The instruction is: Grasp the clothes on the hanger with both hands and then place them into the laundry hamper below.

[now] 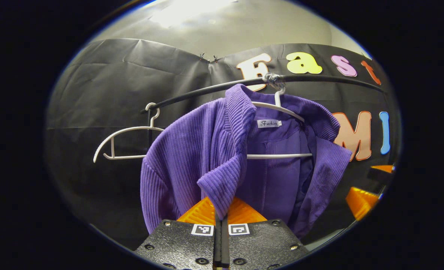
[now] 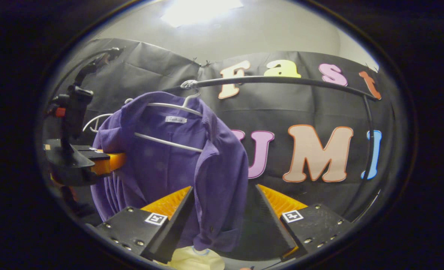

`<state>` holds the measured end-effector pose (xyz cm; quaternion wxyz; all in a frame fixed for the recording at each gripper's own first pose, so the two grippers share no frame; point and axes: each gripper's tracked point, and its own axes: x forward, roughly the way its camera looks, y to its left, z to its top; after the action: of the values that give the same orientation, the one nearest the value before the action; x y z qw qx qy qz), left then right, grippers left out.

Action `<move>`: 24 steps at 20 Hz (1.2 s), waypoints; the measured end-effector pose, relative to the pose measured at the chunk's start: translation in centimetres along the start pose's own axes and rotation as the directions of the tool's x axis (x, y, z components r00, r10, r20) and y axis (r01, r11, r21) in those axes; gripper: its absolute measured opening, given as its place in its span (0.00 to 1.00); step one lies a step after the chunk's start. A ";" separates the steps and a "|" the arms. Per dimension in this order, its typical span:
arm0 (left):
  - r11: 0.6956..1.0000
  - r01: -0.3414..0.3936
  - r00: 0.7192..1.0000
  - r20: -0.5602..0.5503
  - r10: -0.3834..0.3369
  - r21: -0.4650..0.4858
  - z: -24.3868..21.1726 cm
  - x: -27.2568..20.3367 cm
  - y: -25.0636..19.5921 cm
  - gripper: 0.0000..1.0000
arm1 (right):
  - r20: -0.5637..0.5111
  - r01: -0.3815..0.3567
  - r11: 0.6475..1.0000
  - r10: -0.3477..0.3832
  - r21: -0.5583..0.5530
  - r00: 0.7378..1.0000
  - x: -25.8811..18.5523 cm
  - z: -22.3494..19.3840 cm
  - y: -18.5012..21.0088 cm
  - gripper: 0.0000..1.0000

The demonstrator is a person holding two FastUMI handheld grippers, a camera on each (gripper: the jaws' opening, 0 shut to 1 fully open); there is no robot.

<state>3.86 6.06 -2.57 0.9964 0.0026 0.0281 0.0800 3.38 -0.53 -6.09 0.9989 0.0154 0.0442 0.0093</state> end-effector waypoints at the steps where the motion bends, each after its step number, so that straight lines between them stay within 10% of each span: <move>1: 1.000 0.000 1.000 0.000 0.000 -0.005 0.3 -0.4 0.2 0.00 | -0.003 -0.014 1.000 0.014 0.002 1.000 0.4 -0.3 0.5 0.91; 18: 0.979 -0.194 0.977 0.106 0.187 0.060 7.9 -3.7 7.3 0.00 | -0.136 -0.092 0.995 0.097 0.038 0.986 8.3 -7.5 4.6 0.95; 23: 0.962 -0.262 0.958 0.144 0.249 0.076 10.1 -3.8 9.6 0.00 | -0.212 -0.077 0.995 0.088 0.061 0.973 9.3 -9.8 5.0 0.83; 24: 0.959 -0.272 0.954 0.149 0.258 0.078 10.4 -3.8 10.1 0.00 | -0.216 -0.069 0.995 0.084 0.073 0.973 9.6 -9.8 4.9 0.65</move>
<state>-0.93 15.37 8.10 0.9749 0.0604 -0.0375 0.2112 11.98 4.88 -16.58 0.9858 0.0484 0.1537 0.0481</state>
